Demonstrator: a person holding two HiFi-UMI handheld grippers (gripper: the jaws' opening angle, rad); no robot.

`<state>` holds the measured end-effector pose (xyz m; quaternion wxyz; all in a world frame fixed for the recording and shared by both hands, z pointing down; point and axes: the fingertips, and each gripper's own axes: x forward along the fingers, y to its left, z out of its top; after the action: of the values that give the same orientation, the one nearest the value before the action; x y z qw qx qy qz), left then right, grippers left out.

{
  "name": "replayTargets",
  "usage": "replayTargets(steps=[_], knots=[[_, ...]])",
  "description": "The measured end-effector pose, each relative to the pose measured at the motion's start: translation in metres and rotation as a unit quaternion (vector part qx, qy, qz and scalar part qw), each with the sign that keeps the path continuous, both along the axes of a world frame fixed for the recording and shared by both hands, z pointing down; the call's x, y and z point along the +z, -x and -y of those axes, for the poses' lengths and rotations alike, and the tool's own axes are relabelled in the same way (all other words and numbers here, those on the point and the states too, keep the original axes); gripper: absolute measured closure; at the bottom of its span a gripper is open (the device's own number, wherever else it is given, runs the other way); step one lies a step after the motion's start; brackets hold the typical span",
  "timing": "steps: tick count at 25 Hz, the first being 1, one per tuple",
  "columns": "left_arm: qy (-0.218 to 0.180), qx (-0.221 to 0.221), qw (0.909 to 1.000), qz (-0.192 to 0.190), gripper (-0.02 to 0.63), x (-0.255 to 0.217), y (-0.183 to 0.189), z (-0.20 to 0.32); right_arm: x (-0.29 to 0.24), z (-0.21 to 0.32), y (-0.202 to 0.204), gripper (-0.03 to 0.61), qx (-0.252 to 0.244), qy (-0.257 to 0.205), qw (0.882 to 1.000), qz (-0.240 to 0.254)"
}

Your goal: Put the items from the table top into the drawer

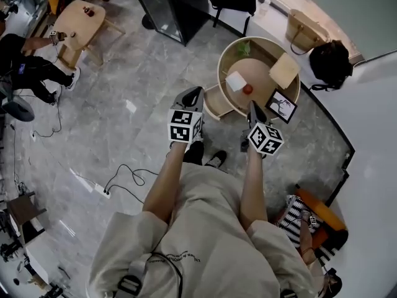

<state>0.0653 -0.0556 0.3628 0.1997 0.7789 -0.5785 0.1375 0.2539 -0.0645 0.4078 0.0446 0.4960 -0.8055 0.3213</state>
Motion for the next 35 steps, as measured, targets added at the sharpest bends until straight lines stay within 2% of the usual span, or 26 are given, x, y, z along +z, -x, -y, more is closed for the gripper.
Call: replayTargets(steps=[4,9,13,19,23,27,30,35], knots=[[-0.020,0.014,0.9996,-0.012,0.592,-0.015,0.008,0.038,-0.014,0.033,0.010,0.546,-0.002,-0.014,1.000,-0.016],[-0.015,0.020,0.9993,-0.029,0.592,-0.006,0.034,0.072,-0.018,0.064,0.041,0.546,-0.041,-0.019,0.998,-0.044],[0.009,0.013,0.9991,-0.039,0.592,0.025,0.060,0.095,0.003,0.087,0.052,0.546,-0.074,-0.008,0.992,-0.100],[0.034,0.030,0.9979,-0.045,0.592,0.053,0.064,0.115,0.033,0.116,0.042,0.546,-0.108,0.030,0.981,-0.159],[0.067,0.040,0.9958,-0.047,0.592,0.092,0.057,0.128,0.077,0.142,0.039,0.546,-0.139,0.069,0.974,-0.167],[0.117,0.043,0.9918,-0.029,0.592,0.152,0.044,0.129,0.137,0.160,0.037,0.546,-0.164,0.102,0.965,-0.178],[0.140,0.035,0.9887,-0.040,0.592,0.188,0.024,0.142,0.185,0.173,0.039,0.546,-0.186,0.122,0.959,-0.173],[0.164,0.051,0.9843,-0.043,0.593,0.250,-0.016,0.161,0.261,0.195,0.035,0.546,-0.224,0.139,0.947,-0.185]])
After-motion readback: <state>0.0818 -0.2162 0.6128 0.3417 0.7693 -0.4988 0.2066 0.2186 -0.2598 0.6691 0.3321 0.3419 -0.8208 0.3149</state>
